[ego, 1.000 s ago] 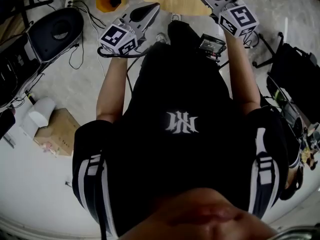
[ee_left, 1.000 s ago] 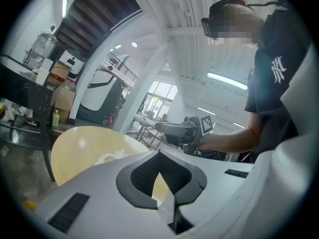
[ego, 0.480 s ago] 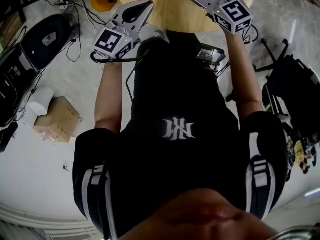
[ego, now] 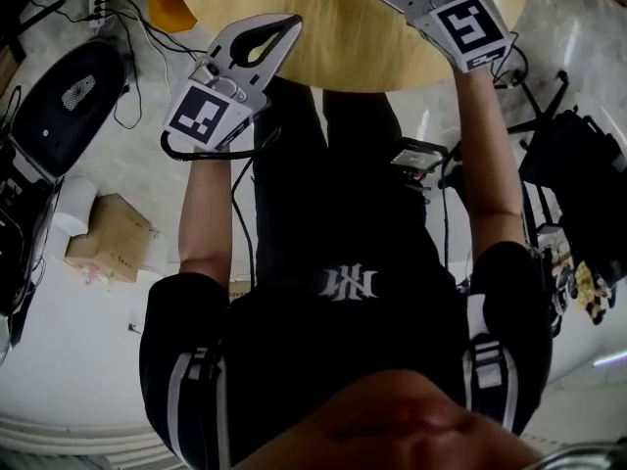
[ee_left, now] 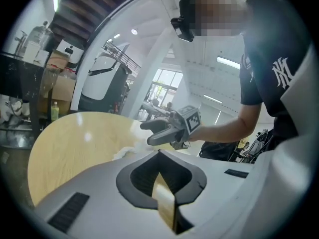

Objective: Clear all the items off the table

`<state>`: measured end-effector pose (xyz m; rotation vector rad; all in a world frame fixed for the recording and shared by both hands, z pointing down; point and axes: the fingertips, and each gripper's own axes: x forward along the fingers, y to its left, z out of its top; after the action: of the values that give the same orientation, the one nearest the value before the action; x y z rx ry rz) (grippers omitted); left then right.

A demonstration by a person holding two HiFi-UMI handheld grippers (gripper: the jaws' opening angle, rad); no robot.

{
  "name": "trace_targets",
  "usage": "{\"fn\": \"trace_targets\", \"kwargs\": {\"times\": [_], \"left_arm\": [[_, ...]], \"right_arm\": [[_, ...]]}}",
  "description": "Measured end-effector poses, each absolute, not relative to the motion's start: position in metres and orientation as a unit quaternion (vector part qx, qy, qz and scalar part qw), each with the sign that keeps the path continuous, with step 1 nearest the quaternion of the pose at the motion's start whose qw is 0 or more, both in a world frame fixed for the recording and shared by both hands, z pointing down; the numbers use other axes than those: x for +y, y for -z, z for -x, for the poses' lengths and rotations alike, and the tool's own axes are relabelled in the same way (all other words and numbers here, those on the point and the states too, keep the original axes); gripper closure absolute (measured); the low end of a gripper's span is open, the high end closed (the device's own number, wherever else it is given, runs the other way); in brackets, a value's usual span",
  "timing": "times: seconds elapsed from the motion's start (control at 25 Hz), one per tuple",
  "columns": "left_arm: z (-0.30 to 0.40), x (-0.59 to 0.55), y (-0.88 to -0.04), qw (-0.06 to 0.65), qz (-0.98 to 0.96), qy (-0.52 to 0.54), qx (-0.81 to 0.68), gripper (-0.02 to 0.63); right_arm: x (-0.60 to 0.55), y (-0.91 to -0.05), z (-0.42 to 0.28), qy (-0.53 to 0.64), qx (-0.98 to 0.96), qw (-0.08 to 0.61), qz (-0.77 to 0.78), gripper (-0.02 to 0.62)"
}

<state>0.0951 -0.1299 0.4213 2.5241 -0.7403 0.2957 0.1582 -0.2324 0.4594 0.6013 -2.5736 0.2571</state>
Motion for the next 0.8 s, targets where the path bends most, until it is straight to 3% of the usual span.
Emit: {"fn": "trace_targets", "kwargs": {"times": [0.36, 0.48, 0.6, 0.68, 0.8], "left_arm": [[-0.098, -0.151, -0.454, 0.230, -0.933, -0.100, -0.256, 0.597], [-0.099, -0.153, -0.454, 0.225, -0.936, -0.094, -0.255, 0.597], [-0.103, -0.152, -0.455, 0.228, -0.935, -0.092, -0.254, 0.597], [-0.103, -0.152, -0.455, 0.230, -0.935, -0.092, -0.254, 0.597], [-0.101, -0.151, -0.454, 0.230, -0.935, -0.091, -0.254, 0.597]], "right_arm": [[-0.237, -0.516, -0.163, -0.096, -0.927, 0.293, -0.214, 0.179], [-0.239, -0.520, -0.162, -0.085, -0.924, 0.302, -0.220, 0.277], [-0.240, -0.524, -0.167, -0.072, -0.918, 0.322, -0.219, 0.298], [-0.240, -0.527, -0.167, -0.061, -0.915, 0.335, -0.216, 0.373], [-0.239, -0.527, -0.167, -0.051, -0.913, 0.344, -0.214, 0.422]]}}
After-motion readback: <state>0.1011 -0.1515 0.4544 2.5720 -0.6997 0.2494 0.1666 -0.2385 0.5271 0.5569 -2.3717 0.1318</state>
